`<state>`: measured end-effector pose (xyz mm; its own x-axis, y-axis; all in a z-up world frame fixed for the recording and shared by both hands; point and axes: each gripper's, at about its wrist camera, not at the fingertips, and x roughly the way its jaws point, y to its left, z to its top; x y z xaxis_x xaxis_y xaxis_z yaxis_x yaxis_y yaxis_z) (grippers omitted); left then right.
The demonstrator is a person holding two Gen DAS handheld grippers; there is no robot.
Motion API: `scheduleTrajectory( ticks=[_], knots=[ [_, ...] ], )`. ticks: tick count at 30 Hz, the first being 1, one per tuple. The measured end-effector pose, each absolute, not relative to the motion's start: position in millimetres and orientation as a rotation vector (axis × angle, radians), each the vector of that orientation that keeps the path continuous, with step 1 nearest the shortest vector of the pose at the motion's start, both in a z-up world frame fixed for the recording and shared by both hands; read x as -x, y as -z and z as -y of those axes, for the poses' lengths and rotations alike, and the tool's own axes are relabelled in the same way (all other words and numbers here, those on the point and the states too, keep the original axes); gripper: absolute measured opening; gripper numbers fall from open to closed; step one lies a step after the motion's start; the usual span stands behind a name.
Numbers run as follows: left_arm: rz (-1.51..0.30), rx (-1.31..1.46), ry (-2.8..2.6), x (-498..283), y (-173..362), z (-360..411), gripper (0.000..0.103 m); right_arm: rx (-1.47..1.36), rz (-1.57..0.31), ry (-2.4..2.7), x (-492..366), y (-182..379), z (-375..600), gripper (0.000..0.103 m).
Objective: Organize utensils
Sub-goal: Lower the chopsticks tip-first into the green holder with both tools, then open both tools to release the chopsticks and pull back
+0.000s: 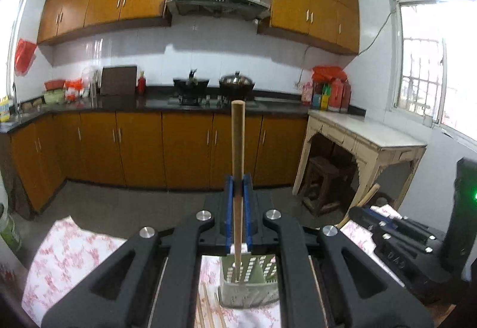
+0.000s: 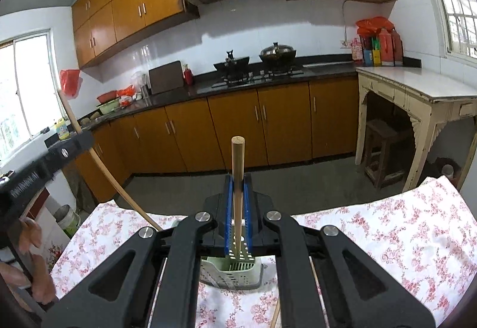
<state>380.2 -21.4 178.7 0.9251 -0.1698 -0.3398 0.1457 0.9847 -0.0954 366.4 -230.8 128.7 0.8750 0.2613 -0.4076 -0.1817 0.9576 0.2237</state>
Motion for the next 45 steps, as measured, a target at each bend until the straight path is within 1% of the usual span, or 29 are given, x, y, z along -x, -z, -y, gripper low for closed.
scheduleTrajectory(
  ticks=[6, 8, 9, 10, 11, 12, 13, 17, 19, 23, 28, 30, 32, 36, 37, 39, 43, 44, 45],
  knots=[
    [-0.44, 0.091, 0.164, -398, -150, 19, 0.008, -0.183, -0.504, -0.242, -377, -118, 228, 0.008],
    [-0.467, 0.09, 0.166, -399, -146, 17, 0.013, -0.181, -0.521, -0.24, -379, -116, 227, 0.009],
    [-0.468, 0.088, 0.166, -398, -146, 15, 0.027, -0.182, -0.525, -0.238, -379, -115, 227, 0.013],
    [-0.461, 0.083, 0.162, -395, -146, 13, 0.043, -0.185, -0.527, -0.232, -378, -114, 228, 0.019],
    [-0.444, 0.074, 0.153, -390, -149, 10, 0.047, -0.194, -0.521, -0.223, -376, -115, 230, 0.032],
    [-0.434, 0.067, 0.145, -387, -150, 9, 0.051, -0.203, -0.513, -0.218, -374, -116, 232, 0.043],
    [-0.428, 0.063, 0.137, -384, -152, 6, 0.054, -0.208, -0.507, -0.215, -373, -117, 233, 0.044],
    [-0.424, 0.091, 0.114, -370, -157, -12, 0.059, -0.219, -0.491, -0.205, -364, -122, 238, 0.044],
    [-0.412, 0.101, 0.096, -357, -158, -23, 0.064, -0.212, -0.466, -0.193, -353, -127, 241, 0.044],
    [-0.394, 0.117, 0.077, -329, -155, -45, 0.068, -0.215, -0.414, -0.17, -332, -137, 254, 0.046],
    [-0.402, 0.11, 0.031, -290, -132, -73, 0.077, -0.207, -0.373, -0.099, -295, -134, 283, 0.048],
    [-0.443, 0.104, 0.012, -280, -109, -82, 0.078, -0.202, -0.385, -0.057, -283, -120, 294, 0.05],
    [-0.487, 0.107, 0.006, -275, -86, -88, 0.078, -0.198, -0.436, -0.006, -277, -95, 306, 0.05],
    [-0.618, 0.126, 0.003, -274, -28, -91, 0.078, -0.251, -0.607, 0.041, -287, -33, 324, 0.049],
    [-0.643, 0.124, 0.005, -275, -16, -90, 0.078, -0.27, -0.659, 0.04, -290, -14, 324, 0.049],
    [-0.682, 0.111, 0.009, -276, 2, -85, 0.078, -0.276, -0.733, 0.025, -294, 16, 317, 0.042],
    [-0.737, 0.108, 0.027, -279, 29, -75, 0.078, -0.243, -0.832, -0.025, -298, 53, 290, 0.031],
    [-0.744, 0.105, 0.029, -279, 32, -74, 0.078, -0.228, -0.851, -0.036, -301, 60, 283, 0.027],
    [-0.755, 0.096, 0.029, -280, 36, -71, 0.078, -0.218, -0.862, -0.042, -302, 64, 279, 0.026]
  ],
)
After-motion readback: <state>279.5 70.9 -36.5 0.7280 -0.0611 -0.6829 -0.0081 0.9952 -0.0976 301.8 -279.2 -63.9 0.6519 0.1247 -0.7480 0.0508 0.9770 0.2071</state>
